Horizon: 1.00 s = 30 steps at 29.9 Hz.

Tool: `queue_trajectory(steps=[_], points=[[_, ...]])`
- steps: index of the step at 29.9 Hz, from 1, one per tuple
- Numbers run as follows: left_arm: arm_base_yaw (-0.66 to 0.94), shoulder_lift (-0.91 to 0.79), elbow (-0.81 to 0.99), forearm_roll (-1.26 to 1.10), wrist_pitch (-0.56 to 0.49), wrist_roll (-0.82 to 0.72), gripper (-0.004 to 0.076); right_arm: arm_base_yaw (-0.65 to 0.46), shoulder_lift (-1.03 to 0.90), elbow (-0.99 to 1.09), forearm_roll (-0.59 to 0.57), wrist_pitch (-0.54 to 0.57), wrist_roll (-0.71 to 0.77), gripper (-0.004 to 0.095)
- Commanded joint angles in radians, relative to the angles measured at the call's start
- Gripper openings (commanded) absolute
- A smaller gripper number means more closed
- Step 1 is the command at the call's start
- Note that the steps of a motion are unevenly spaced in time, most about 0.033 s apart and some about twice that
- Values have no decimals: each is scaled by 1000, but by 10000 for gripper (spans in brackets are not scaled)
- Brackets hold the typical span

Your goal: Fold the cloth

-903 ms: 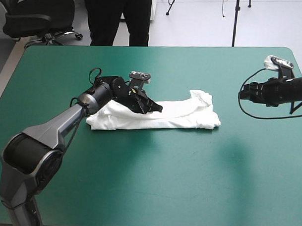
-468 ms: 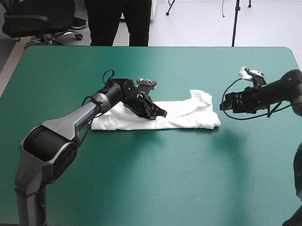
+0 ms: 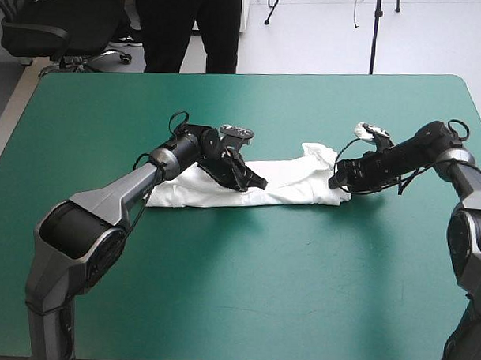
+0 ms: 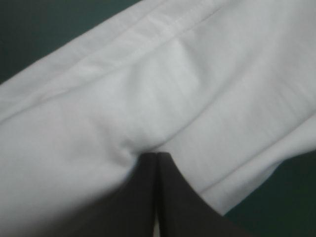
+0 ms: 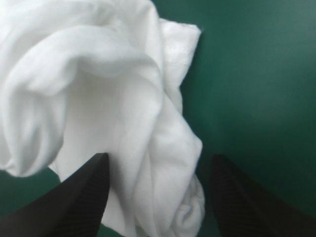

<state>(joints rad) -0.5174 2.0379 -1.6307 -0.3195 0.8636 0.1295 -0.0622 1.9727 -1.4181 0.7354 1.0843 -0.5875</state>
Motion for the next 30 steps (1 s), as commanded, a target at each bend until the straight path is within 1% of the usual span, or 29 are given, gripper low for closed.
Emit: queue_trajectory(steps=[1,3,6,8,11,16,21,24,30], points=[[-9,-47,-45,-1,14,-9,-9,23,-21,-22,32,23,-24,541],[-9,-47,-53,-1,12,-9,-9,32,-14,-22,32,35,-30,486],[-9,-47,-57,-1,1,-9,-9,34,0,-22,34,52,-34,342],[-9,-47,-57,3,1,-9,-9,34,6,-22,34,57,-34,221],[-9,-47,-57,6,1,-11,-9,34,11,-22,36,54,-34,-10],[-9,-47,-57,22,8,-13,-9,32,9,-49,69,75,-35,-17],[-9,-47,-57,28,30,-13,-9,32,-2,-158,92,168,-2,-17],[-9,-47,-62,28,56,-13,-9,32,-36,-215,92,168,54,-17],[-9,-47,-62,28,69,-13,-9,32,-117,-264,94,168,76,-17]])
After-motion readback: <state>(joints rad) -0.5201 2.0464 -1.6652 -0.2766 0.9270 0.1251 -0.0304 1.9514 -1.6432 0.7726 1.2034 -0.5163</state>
